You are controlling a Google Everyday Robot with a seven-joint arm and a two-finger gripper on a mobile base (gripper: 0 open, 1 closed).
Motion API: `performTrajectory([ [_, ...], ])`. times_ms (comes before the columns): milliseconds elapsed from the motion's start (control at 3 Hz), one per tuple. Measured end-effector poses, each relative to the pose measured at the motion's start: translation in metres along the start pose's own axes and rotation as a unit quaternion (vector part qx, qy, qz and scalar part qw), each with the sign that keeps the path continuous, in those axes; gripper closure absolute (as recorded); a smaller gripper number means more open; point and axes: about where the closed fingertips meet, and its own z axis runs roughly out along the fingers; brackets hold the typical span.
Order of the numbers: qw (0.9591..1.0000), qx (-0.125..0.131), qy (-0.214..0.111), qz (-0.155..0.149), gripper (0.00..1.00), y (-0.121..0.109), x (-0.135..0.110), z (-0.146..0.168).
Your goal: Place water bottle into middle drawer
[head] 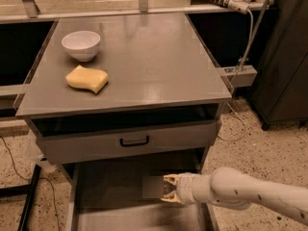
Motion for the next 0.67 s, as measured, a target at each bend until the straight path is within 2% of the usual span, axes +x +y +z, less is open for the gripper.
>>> performTrajectory([
  [333,0.9994,-0.020,0.026,0.011,1.00,0.011,0.024,0.042],
  [667,0.9985,-0.027,0.043,0.020,1.00,0.014,0.042,0.070],
])
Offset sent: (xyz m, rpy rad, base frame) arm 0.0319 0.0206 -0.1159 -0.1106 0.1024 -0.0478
